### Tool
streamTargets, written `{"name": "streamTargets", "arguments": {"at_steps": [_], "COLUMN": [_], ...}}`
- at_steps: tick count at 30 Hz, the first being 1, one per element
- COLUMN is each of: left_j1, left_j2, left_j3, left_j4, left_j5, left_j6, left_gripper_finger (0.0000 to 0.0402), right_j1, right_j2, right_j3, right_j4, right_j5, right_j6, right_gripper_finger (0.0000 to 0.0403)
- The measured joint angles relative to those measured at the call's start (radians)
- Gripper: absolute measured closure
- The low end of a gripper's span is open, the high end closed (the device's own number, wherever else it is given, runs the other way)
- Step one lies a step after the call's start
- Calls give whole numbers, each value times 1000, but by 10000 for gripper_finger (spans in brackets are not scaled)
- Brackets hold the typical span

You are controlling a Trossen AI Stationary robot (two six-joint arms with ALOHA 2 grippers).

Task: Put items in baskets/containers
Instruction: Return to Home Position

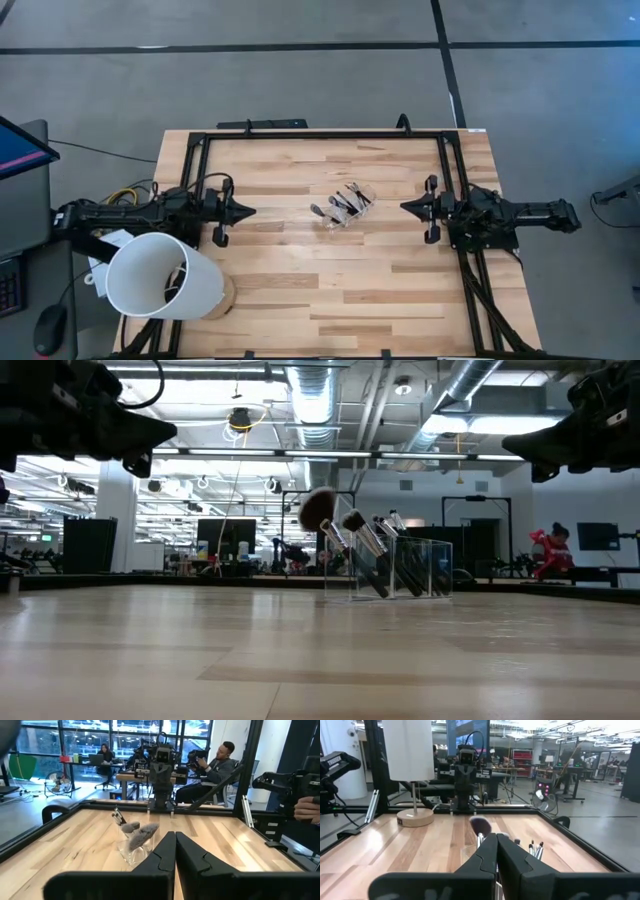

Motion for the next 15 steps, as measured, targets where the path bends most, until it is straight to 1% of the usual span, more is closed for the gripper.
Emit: {"name": "streamTargets", "arguments": {"at_steps": [3,7,15], "left_j1": [0,0,0], "left_j2": [8,8,8], "left_j3": [0,0,0], "left_j4": [1,8,15], "left_j5": [0,2,4], "left_j6": [6,53,47], "left_gripper_finger": [396,396,395], "right_j1": [0,0,0], "right_j2": [0,0,0], "right_j3": [0,0,0], "right_j4": [0,-2,-1], "right_j5": [10,29,41], "right_j6": [0,0,2], "right_gripper_finger": [403,403,403]}}
